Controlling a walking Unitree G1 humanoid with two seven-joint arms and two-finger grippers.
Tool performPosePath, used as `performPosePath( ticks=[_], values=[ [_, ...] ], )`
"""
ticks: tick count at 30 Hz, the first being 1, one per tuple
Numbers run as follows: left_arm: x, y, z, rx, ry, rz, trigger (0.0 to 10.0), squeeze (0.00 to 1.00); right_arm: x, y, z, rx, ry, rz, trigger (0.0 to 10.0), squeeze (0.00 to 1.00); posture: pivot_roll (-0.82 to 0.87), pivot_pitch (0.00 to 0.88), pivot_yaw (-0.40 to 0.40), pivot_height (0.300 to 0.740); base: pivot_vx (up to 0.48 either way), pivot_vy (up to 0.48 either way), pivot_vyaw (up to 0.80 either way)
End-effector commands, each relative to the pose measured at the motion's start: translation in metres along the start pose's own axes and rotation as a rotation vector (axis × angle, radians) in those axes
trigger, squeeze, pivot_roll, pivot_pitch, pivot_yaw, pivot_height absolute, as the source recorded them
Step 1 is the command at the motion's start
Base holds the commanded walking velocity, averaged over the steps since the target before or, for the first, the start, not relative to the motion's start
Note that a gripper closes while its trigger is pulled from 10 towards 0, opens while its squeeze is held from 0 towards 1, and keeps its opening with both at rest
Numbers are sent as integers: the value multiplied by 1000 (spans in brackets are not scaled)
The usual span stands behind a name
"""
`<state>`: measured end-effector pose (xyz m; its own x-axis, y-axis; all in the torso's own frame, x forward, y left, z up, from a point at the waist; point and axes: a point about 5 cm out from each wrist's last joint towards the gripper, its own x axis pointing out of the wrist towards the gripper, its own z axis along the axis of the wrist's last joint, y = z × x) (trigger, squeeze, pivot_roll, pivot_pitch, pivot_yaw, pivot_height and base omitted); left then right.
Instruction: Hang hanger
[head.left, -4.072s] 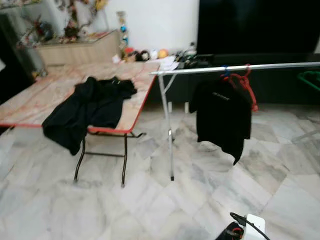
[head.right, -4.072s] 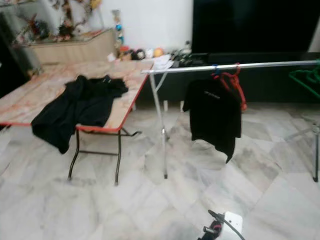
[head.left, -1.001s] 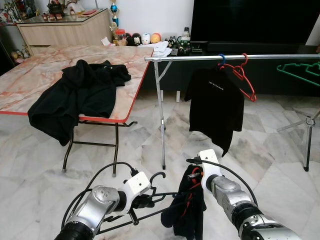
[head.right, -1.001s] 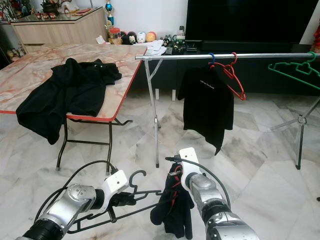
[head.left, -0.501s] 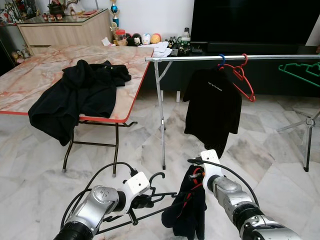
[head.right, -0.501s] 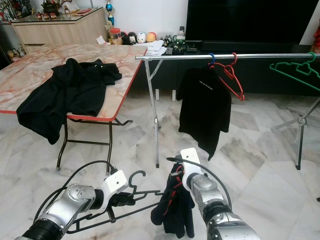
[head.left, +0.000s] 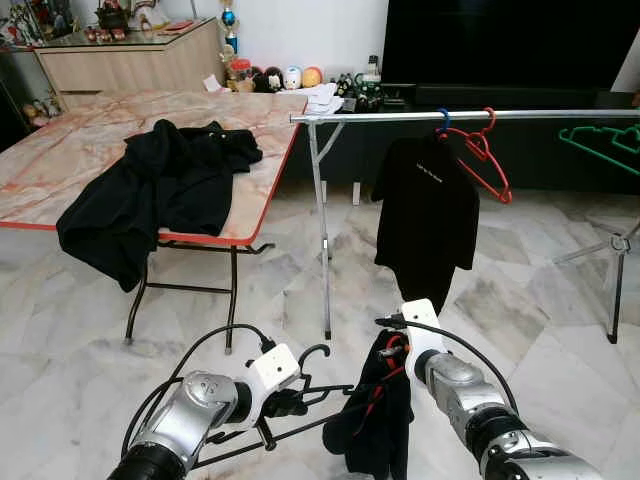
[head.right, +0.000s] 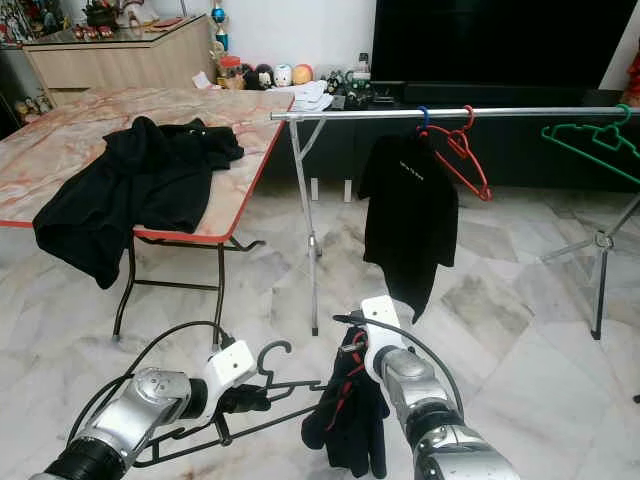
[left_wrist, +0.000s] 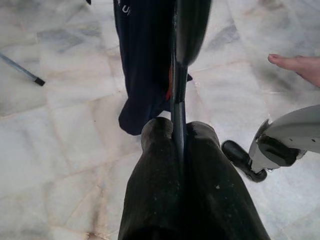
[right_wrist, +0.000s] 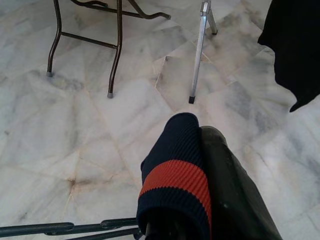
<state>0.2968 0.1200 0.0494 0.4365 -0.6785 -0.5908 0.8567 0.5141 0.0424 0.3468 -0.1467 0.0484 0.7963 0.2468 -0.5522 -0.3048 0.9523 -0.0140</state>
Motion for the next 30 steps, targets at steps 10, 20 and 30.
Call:
performPosePath(
  ticks=[10, 20, 30],
  values=[
    [1, 7, 0, 8, 19, 72, 10000, 0, -5, -10, -17, 49, -3, 3, 10000, 0, -1, 0, 32, 740, 0, 0, 0],
    [-1, -3, 5, -47, -49, -46, 10000, 0, -6, -12, -18, 54, -10, -8, 10000, 0, 3, 0, 32, 740, 0, 0, 0],
    [-8, -2, 23, -50, -131, -84, 10000, 0, -5, -19, 12, 106, -89, -89, 10000, 0, 17, 0, 25, 740, 0, 0, 0]
  ],
)
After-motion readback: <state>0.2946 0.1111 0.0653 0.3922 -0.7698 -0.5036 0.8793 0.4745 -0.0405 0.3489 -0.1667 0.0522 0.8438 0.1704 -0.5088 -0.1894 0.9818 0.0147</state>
